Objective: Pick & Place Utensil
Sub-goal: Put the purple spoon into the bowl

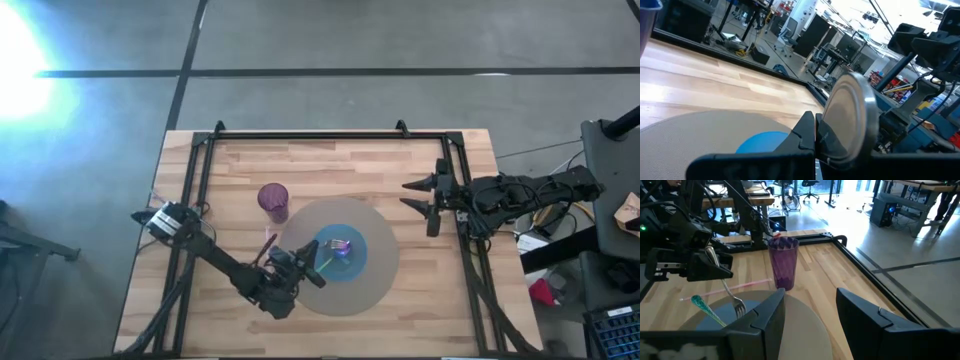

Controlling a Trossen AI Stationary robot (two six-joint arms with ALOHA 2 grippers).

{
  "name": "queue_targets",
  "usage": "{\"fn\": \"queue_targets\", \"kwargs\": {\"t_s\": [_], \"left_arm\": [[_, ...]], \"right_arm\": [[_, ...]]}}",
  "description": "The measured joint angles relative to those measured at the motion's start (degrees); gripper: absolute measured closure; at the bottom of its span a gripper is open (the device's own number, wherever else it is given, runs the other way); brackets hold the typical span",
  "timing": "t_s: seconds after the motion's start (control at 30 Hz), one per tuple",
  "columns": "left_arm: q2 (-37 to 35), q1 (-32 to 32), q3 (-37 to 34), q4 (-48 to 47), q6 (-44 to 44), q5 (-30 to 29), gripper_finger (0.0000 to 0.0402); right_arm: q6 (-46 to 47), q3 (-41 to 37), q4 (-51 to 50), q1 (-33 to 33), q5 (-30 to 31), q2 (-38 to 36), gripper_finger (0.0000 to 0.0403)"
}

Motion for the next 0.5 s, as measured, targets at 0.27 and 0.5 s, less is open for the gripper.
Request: {"fn": "queue_targets", "kwargs": {"t_s": [0.27,0.5], "left_arm": [[-0.1,0.8,-0.8,-4.7,-6.4,2.1,0.0401],[-0.1,2.4,-0.9,-8.5,-9.8,4.7,0.0401]], "right_arm": [[-0.1,0.0,0.0,0.0,0.0,0.0,0.0229],[-0.1,0.0,0.0,0.0,0.0,0.0,0.0233]]}}
